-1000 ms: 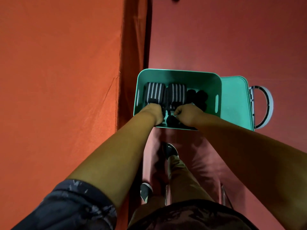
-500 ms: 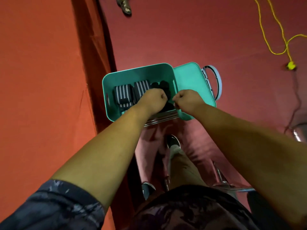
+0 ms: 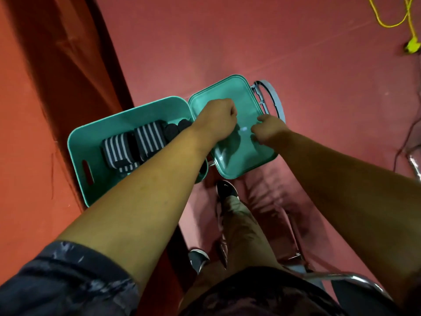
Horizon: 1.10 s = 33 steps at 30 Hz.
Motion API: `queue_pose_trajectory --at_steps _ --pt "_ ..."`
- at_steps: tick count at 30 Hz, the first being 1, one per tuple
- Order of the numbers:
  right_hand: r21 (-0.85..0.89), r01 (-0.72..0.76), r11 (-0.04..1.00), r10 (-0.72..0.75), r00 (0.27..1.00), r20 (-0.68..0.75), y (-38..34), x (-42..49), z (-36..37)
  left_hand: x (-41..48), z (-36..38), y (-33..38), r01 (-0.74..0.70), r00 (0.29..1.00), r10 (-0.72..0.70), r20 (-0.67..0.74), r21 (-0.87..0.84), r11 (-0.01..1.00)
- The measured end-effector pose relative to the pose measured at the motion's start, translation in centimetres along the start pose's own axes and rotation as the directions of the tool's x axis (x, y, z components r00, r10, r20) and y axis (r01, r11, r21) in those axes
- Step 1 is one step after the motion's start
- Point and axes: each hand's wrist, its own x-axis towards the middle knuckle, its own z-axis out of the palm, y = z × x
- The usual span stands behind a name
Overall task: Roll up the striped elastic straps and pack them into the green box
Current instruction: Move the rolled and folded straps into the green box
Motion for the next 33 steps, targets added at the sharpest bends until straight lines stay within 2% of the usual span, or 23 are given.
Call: queue_pose_trajectory --at_steps 4,9,14,18,22,25,26,31,33 --pt "-0.057 -0.006 0.998 0.006 1.000 -0.011 0.0 1.8 0.4 1.2 0.1 -1.1 0.042 0.998 -0.044 0.040 0.055 0.998" --pt "-0.044 -0.047 0.998 0.047 0.999 -0.005 -0.3 3.0 1.8 1.4 0.1 -1.2 0.125 0.991 -0.127 0.040 0.052 0.991" --pt "-0.088 -0.097 0.991 0.099 0.995 0.016 -1.2 2.8 2.0 0.9 -0.6 -0.3 0.173 0.984 -0.171 0.041 -0.069 0.982" --pt "-0.173 -0.080 0.982 0.088 0.995 0.039 -2.0 1.1 1.7 -0.1 -1.6 -0.1 0.178 0.984 -0.180 -0.003 -0.155 0.972" --pt "-0.278 -0.013 0.960 0.008 1.000 -0.017 -3.2 -1.9 1.1 -2.0 -3.4 -0.1 0.135 0.988 -0.142 -0.051 -0.124 0.983" --pt "-0.378 0.055 0.924 -0.085 0.994 -0.063 -5.7 -6.1 -0.6 -4.0 -5.2 -0.8 0.160 0.984 -0.169 -0.054 -0.149 0.976" --pt "-0.357 0.069 0.932 -0.101 0.992 -0.074 -6.4 -6.7 -1.1 -4.9 -5.9 -0.9 0.159 0.984 -0.170 -0.058 -0.169 0.973" --pt "-0.311 0.250 0.917 -0.308 0.939 -0.155 -10.2 -9.1 -1.0 -8.0 -8.7 -3.5 0.230 0.955 -0.277 -0.107 -0.321 0.919" --pt "-0.322 0.321 0.891 -0.390 0.903 -0.178 -12.2 -10.7 -0.1 -8.3 -9.3 -5.8 0.258 0.926 -0.355 -0.128 -0.472 0.843"
